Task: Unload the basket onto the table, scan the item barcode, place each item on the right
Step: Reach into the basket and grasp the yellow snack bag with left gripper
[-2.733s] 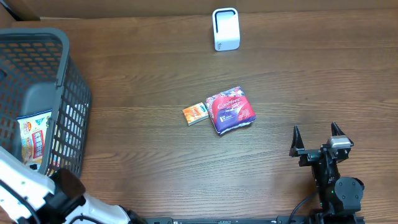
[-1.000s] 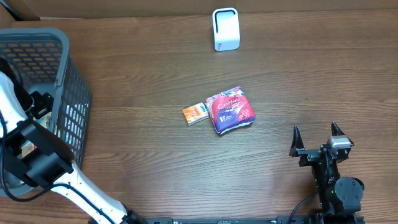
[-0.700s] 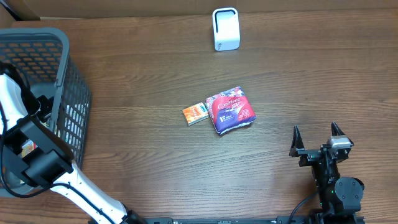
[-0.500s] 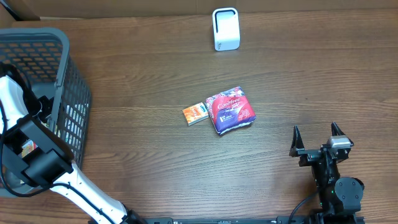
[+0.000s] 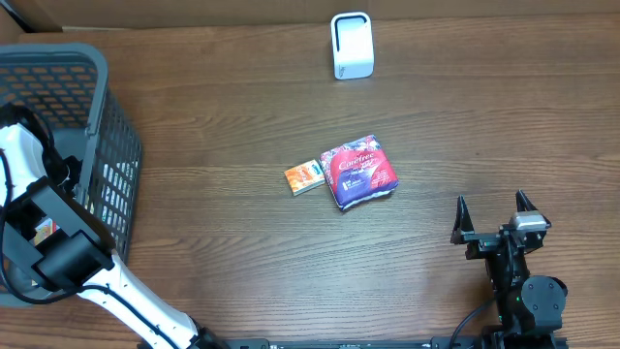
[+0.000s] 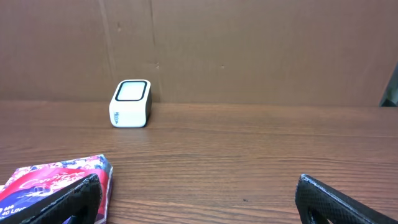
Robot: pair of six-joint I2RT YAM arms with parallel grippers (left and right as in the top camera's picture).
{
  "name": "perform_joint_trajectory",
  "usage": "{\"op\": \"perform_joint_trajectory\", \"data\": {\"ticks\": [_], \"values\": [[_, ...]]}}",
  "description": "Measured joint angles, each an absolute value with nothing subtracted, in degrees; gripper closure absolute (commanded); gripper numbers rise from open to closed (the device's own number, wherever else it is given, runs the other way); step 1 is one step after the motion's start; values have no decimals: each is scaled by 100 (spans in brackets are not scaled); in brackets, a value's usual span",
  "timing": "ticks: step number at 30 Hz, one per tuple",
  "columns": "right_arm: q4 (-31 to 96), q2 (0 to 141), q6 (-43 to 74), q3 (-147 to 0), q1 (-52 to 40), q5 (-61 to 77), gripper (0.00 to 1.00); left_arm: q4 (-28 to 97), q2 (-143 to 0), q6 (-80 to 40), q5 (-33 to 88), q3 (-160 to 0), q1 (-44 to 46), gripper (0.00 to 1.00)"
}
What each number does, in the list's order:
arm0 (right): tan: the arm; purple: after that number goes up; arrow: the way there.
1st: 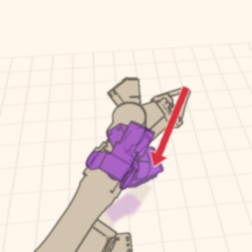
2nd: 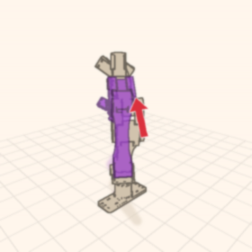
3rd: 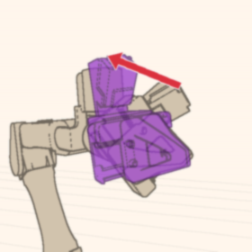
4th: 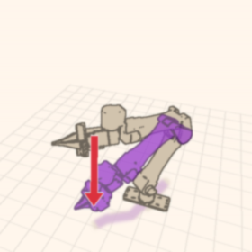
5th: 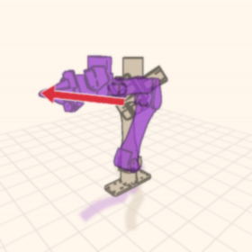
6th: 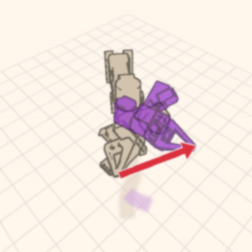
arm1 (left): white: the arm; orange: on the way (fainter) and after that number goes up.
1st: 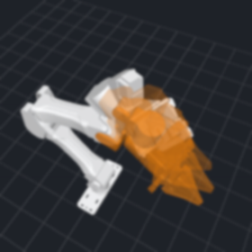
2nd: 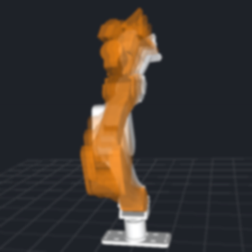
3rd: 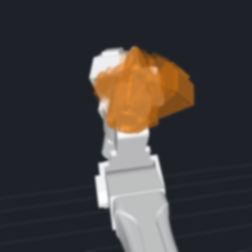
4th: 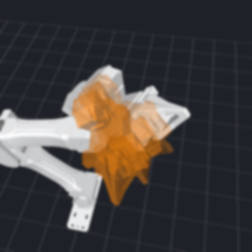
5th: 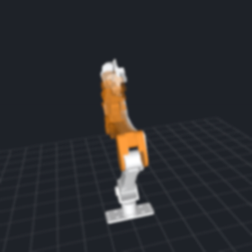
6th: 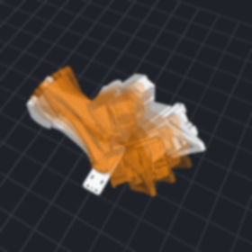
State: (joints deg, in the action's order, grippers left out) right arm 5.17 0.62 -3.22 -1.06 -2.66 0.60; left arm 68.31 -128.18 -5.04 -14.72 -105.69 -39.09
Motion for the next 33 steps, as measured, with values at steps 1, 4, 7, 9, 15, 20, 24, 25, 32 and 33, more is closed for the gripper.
{"op": "perform_joint_trajectory", "data": {"ticks": [1,4,7,9,15,20,24,25,32,33], "values": [[519,62,-322,-106,-268,60,0,6823,-12818,-495,-1490,-10562,-3909,25],[519,62,-322,-106,-266,58,0,6812,-12818,-427,-1568,-10545,-3909,33],[517,62,-325,-106,-266,62,0,6823,-12818,-412,-1621,-10538,-3909,55],[517,62,-322,-106,-266,62,0,6845,-12818,-399,-1664,-10530,-3911,85],[519,62,-322,-106,-266,60,0,6886,-12766,-408,-1824,-10530,-3909,96],[517,62,-322,-106,-266,60,0,7201,-12766,-410,-1802,-10578,-3909,96],[519,62,-322,-106,-266,60,0,7802,-12816,-469,-1612,-11000,-3909,96],[517,62,-322,-106,-266,62,0,7979,-12840,-519,-1557,-11201,-3909,96],[517,64,-325,-106,-268,62,0,9207,-12945,-786,-875,-13708,-3909,96],[515,62,-322,-106,-266,60,0,9376,-12945,-803,-744,-14151,-3909,96]]}}
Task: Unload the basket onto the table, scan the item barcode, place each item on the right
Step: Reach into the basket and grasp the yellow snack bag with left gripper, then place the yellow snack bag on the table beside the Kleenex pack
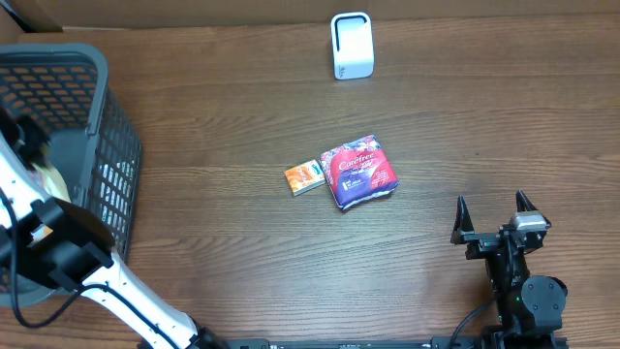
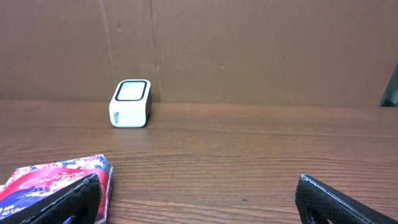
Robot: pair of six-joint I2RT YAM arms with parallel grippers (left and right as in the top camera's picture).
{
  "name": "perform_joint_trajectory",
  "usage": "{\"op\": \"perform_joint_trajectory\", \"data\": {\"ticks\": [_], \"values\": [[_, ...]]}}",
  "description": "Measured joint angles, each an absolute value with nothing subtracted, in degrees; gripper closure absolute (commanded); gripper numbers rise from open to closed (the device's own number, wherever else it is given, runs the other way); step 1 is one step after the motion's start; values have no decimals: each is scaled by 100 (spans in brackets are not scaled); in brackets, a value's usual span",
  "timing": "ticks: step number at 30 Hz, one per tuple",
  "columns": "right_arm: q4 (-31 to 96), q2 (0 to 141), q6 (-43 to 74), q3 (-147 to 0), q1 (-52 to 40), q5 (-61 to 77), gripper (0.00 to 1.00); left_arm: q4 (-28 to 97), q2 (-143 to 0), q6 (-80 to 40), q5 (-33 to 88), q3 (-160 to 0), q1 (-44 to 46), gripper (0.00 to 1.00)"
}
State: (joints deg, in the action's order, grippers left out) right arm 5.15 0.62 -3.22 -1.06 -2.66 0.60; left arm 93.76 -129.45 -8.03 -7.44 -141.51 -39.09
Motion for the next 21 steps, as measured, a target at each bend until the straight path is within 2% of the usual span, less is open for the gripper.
{"op": "perform_joint_trajectory", "data": {"ticks": [8,16,21], "values": [[517,64,-322,-106,-266,60,0,9647,-12693,-864,751,-16186,-3909,96],[517,64,-322,-106,-268,60,0,9644,-11539,-867,1728,-16713,-3708,96],[517,64,-320,-106,-268,60,0,9561,-10530,-867,1885,-16855,-3074,96]]}}
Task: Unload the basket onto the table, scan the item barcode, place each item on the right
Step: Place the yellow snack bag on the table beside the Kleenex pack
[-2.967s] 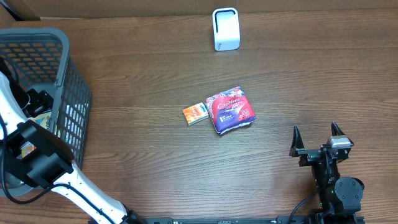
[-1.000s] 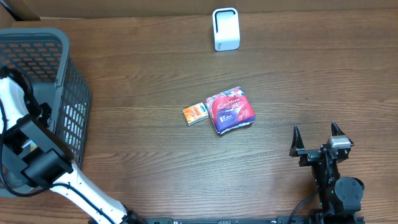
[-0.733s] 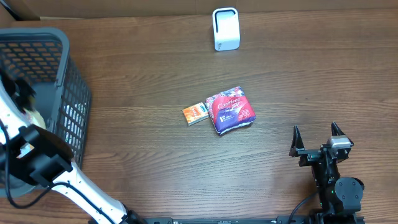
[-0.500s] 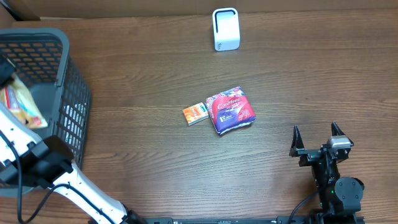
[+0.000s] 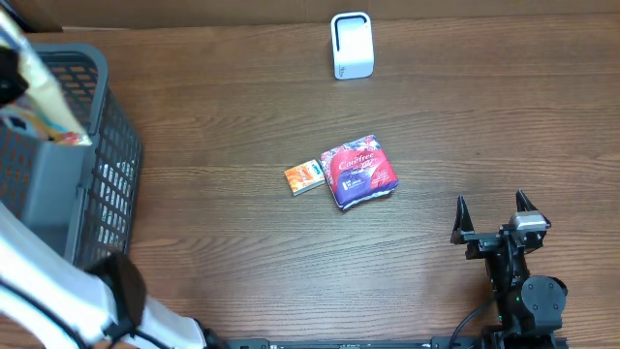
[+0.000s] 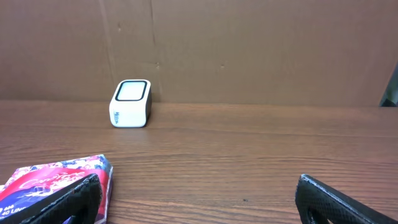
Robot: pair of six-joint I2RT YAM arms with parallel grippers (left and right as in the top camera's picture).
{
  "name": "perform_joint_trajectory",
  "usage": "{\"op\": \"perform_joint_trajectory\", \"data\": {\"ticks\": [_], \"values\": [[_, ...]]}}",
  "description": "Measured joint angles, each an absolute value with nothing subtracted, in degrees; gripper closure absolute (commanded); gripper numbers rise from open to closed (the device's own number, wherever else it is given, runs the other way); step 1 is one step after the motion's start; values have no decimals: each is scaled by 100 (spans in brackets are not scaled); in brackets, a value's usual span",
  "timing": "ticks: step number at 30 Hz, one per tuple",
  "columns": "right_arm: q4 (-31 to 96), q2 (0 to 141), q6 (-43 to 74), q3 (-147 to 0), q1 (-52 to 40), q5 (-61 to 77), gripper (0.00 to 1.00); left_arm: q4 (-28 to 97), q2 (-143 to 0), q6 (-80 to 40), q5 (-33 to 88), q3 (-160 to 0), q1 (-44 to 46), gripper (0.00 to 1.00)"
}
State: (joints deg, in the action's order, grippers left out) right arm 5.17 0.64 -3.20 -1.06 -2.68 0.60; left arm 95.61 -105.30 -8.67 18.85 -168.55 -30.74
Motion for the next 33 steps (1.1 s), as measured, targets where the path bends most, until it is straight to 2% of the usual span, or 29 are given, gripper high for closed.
{"op": "perform_joint_trajectory", "data": {"ticks": [7,16,25,33], "values": [[515,62,-320,-106,-266,60,0,9699,-10075,-867,2071,-16862,-1540,96],[517,64,-322,-106,-266,58,0,9684,-10768,-860,1973,-15681,596,96],[519,62,-322,-106,-266,58,0,9623,-11533,-1072,932,-13968,1603,96],[519,64,-322,-106,-266,60,0,9343,-12630,-1507,401,-13336,1804,96]]}}
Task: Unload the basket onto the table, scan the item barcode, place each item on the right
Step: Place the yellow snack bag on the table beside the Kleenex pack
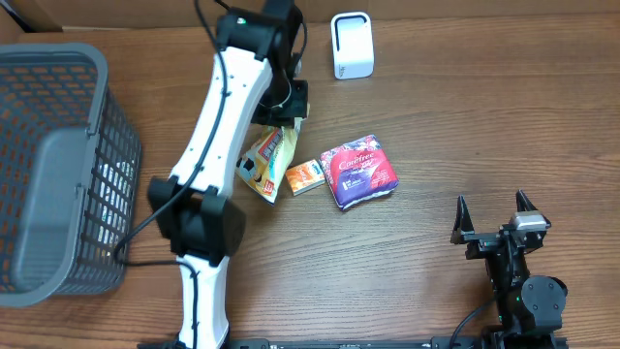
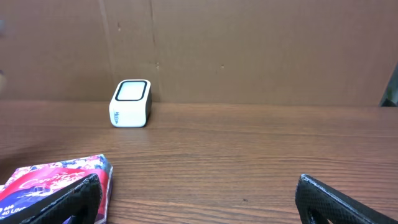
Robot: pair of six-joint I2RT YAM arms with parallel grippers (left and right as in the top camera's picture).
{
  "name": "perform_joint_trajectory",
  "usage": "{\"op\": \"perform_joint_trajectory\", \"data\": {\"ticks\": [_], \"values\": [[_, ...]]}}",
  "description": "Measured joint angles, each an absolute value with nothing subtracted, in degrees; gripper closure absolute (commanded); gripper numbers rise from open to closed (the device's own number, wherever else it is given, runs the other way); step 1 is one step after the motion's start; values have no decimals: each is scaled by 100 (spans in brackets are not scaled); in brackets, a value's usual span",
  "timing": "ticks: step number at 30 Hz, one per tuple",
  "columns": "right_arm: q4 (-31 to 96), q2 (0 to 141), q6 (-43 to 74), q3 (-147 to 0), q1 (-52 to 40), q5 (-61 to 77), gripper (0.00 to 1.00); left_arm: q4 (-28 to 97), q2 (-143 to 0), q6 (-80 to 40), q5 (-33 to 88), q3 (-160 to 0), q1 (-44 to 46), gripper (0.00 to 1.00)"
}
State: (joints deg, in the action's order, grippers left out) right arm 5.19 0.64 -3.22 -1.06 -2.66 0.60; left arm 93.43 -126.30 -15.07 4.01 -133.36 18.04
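Note:
A yellow snack bag [image 1: 265, 161] hangs by the middle of the table, just left of a small orange box [image 1: 304, 176]. My left gripper [image 1: 277, 130] is shut on the bag's top, its fingertips hidden under the wrist. The white scanner [image 1: 351, 45] stands at the far edge, up and to the right of the bag, and shows in the right wrist view as the scanner [image 2: 130, 102]. My right gripper [image 1: 492, 217] rests open at the near right, with nothing between its fingers [image 2: 323, 199].
A grey mesh basket [image 1: 107, 107] fills the left side. A red and purple packet [image 1: 358, 172] lies right of the orange box, its corner, the packet [image 2: 56, 177], beside my right gripper's left finger. A cardboard wall [image 2: 249, 43] backs the table.
My left arm has moved from above the basket's far left corner to over the middle of the table, with the yellow bag still in its gripper. The right arm has not moved.
My left arm was first down inside the basket. Then it was at a pale bag there. After that it held the yellow bag high over the basket's far corner, and now the bag hangs beside the orange box, near the scanner.

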Motion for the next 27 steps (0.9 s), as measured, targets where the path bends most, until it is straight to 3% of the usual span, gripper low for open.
{"op": "perform_joint_trajectory", "data": {"ticks": [7,15,20,27], "values": [[519,62,-322,-106,-266,60,0,9011,-13402,-1559,-150,-13329,1828,95],[517,62,-320,-106,-266,60,0,8700,-13598,-1621,-360,-13310,1831,85],[519,64,-320,-106,-266,62,0,8611,-13598,-1619,-279,-13310,1841,87],[519,64,-325,-106,-268,60,0,9177,-13600,-1597,-235,-13841,1828,85]]}}
